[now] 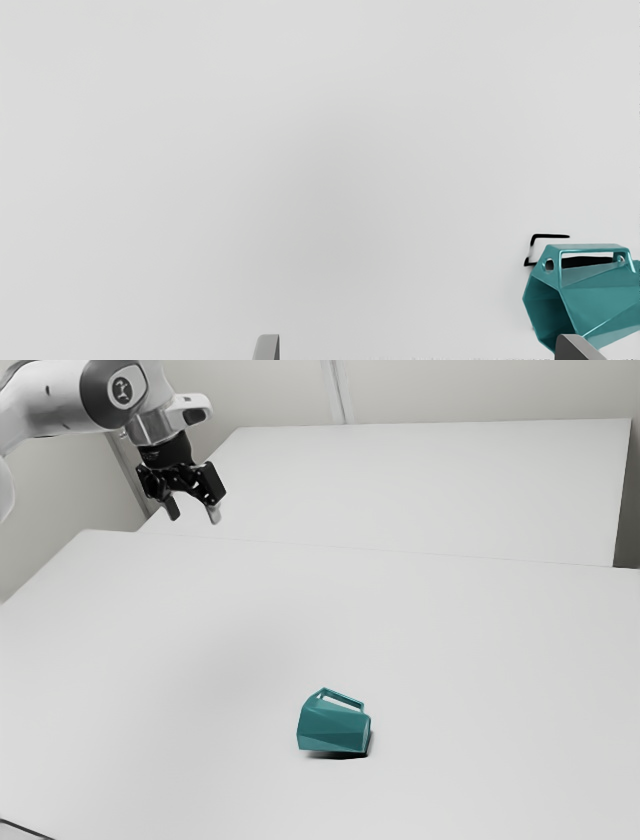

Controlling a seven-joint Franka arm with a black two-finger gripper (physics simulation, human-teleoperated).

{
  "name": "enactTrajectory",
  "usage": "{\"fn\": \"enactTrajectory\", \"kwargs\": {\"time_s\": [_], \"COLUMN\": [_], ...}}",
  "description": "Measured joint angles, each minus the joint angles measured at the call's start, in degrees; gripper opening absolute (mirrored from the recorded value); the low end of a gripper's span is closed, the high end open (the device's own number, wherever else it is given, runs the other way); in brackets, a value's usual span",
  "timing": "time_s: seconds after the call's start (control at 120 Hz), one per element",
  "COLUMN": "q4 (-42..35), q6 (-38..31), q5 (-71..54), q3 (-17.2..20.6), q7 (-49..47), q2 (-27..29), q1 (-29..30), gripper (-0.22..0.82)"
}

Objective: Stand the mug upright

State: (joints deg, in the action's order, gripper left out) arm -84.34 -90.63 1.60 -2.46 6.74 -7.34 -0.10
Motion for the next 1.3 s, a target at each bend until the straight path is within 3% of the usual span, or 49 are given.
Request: {"fn": "enactTrajectory", "kwargs": {"time_s": [0.308,0.508,0.642,0.792,0.958,1.3], "q4": [-4.33,-19.66,-32.06,-41.21,-48.43,-51.97], "q6": [-0.01,-4.5,-10.85,-17.82,-24.03,-32.02], "q5": [2.12,12.85,19.2,25.58,32.11,43.53], "q3": [0.04,0.26,0.4,0.44,0.59,5.24], "q7": [0.5,0.71,1.21,3.15,6.41,11.88], "q2": [1.98,9.35,15.74,19.17,18.35,9.2], "q1": [0.08,-0.09,-0.68,-1.37,-1.37,-1.74], "gripper": [0.6,0.6,0.6,0.6,0.6,0.6]}}
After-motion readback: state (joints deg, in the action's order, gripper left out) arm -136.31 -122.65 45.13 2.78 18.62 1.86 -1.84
